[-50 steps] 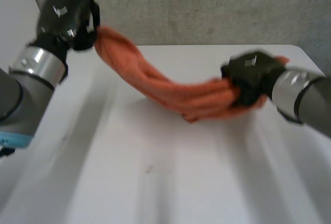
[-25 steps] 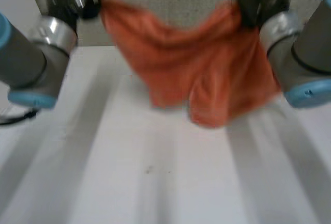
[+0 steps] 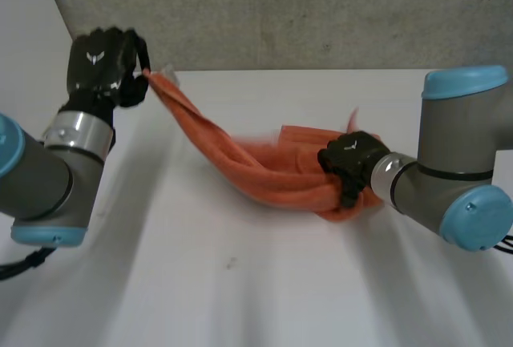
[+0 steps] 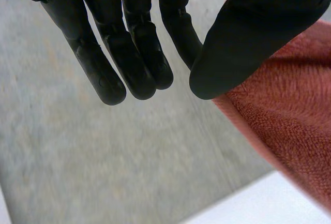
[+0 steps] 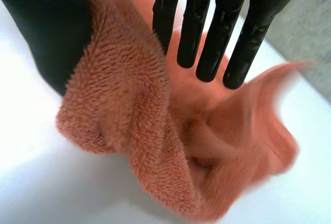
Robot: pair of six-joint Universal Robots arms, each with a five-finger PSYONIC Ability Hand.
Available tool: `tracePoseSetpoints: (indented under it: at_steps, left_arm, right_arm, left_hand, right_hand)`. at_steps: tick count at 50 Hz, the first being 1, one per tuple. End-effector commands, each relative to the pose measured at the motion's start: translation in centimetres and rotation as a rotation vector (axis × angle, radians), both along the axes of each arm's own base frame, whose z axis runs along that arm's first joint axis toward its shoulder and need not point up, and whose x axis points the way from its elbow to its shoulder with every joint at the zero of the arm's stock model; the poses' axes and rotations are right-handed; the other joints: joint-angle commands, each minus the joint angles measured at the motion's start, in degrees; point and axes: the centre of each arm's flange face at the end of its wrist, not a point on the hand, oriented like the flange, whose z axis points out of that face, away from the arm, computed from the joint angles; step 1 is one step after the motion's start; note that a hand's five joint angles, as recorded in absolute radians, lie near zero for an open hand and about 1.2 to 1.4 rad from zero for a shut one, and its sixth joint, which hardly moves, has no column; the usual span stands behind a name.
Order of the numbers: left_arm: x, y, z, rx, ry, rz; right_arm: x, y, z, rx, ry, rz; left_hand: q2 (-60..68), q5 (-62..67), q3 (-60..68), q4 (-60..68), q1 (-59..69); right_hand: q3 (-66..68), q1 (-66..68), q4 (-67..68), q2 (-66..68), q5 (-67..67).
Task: Fold the laundry
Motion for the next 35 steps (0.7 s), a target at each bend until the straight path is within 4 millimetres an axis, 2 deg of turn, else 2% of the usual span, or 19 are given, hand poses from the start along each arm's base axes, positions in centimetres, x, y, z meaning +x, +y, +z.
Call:
tracePoseSetpoints:
  at_steps: [1,4,10,15,18,19,23,24,35]
  left_arm:
    - [1.4,-0.4,-1.1,0.036,-0.015,0.026]
    - [1.4,-0.3,-0.9,0.030,-0.017,0.017]
    - [1.5,0.8,1.2,-0.015,-0.008,-0.001]
    - [1.5,2.1,2.8,-0.035,-0.002,-0.016]
    - [1.5,2.7,3.6,-0.052,-0.001,-0.031]
    - [1.5,2.9,3.6,-0.054,-0.002,-0.036]
    - [1.6,3.2,4.1,-0.067,-0.001,-0.042]
    - [1.7,3.7,4.9,-0.081,0.005,-0.042]
    - [2.1,4.8,6.8,-0.122,0.016,-0.040]
  right_arm:
    - [-0.1,-0.8,2.2,-0.078,-0.141,-0.077]
    - [-0.4,0.0,4.1,-0.089,-0.222,-0.099]
    - [-1.0,1.2,5.5,-0.055,-0.302,-0.132]
    - [-2.5,1.3,5.5,0.026,-0.319,-0.202]
    - [-3.6,0.9,5.6,0.062,-0.323,-0.244]
    - [-4.9,0.3,5.7,0.136,-0.354,-0.294]
    - [-5.9,-0.3,5.7,0.192,-0.405,-0.319]
    - [-6.0,-0.5,5.6,0.198,-0.412,-0.323]
    - [-6.1,-0.7,4.3,0.242,-0.412,-0.295]
  left_hand:
    - [11.3,15.0,11.5,11.5,15.5]
    - [11.3,15.0,11.5,11.5,15.5]
    - [11.3,15.0,11.5,11.5,15.5]
    - [11.3,15.0,11.5,11.5,15.5]
    - [11.3,15.0,11.5,11.5,15.5]
    - [11.3,15.0,11.5,11.5,15.5]
    - [11.3,15.0,11.5,11.5,15.5]
    - [11.3,15.0,11.5,11.5,15.5]
    - [11.3,15.0,11.5,11.5,15.5]
  right_hand:
    - [-7.7,-3.1,-7.5,-8.0,-7.8]
    - [-9.2,-4.6,-9.1,-9.5,-9.3]
    - [-9.8,-5.1,-9.6,-10.0,-9.9]
    - [-9.6,-5.0,-9.4,-9.9,-9.7]
    - [-9.6,-5.0,-9.4,-9.9,-9.7]
    - [-9.6,-5.0,-9.4,-9.9,-9.7]
    - [-9.2,-4.6,-9.1,-9.5,-9.4]
    - [-9.4,-4.8,-9.2,-9.7,-9.5]
    - [-8.7,-4.1,-8.6,-9.0,-8.8]
